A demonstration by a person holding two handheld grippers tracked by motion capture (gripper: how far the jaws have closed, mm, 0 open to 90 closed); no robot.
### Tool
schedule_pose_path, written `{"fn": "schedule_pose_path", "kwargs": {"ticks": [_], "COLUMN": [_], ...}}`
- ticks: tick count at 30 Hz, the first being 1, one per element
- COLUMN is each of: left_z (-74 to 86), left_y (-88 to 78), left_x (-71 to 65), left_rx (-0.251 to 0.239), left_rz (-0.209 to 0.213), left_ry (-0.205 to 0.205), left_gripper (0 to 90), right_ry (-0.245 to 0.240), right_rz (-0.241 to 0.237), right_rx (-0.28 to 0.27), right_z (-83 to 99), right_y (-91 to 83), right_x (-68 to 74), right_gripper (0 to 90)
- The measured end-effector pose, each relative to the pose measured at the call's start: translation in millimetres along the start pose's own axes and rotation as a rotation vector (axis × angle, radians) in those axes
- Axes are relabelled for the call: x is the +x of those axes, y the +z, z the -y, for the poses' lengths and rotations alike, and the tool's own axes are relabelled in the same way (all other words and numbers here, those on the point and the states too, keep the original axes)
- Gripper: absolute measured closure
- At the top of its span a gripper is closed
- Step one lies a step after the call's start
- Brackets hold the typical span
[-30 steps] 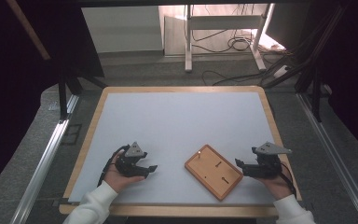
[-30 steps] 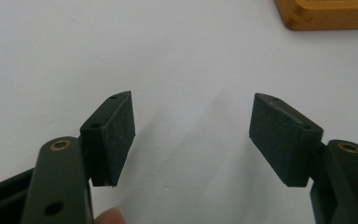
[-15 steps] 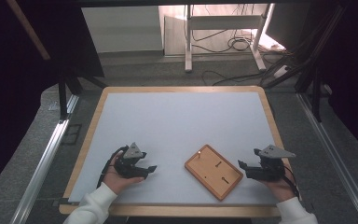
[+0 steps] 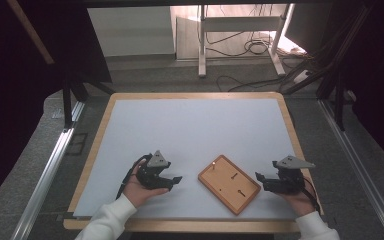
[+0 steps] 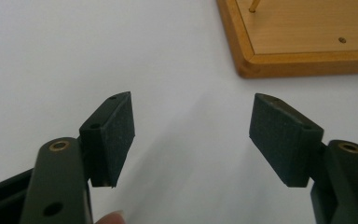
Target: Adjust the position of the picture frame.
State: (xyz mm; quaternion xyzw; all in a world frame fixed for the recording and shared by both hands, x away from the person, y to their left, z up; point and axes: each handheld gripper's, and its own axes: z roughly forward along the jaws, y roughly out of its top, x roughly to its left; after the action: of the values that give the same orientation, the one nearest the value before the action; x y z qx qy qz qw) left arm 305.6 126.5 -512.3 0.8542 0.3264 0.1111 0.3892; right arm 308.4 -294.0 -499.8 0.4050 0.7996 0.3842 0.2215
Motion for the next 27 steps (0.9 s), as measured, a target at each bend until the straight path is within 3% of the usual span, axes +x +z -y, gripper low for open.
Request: {"fn": "schedule_pose_path", "kwargs": {"ticks": [11, 16, 21, 27], "left_z": [-39.9, -53.8, -60.1, -67.6], "left_y": [28.0, 39.5, 55.7, 71.2], "left_x": [-22.2, -32.1, -35.0, -41.5], "left_rx": [0.013, 0.007, 0.019, -0.001], "left_rz": [0.066, 0.069, 0.063, 0.046], "left_ry": [0.011, 0.039, 0.041, 0.043], "left_gripper": [31.3, 31.7, 32.4, 35.5], "right_ry": [-0.021, -0.008, -0.011, -0.012], "right_rz": [0.022, 0.027, 0.028, 0.032], "right_rx": [0.001, -0.012, -0.006, -0.003], "right_z": [1.3, 0.6, 1.3, 1.8], "right_y": [-0.9, -3.6, -2.5, -1.7], "right_x": [-0.1, -2.1, -2.3, -2.5], "right_gripper": [21.1, 21.1, 21.1, 21.1]}}
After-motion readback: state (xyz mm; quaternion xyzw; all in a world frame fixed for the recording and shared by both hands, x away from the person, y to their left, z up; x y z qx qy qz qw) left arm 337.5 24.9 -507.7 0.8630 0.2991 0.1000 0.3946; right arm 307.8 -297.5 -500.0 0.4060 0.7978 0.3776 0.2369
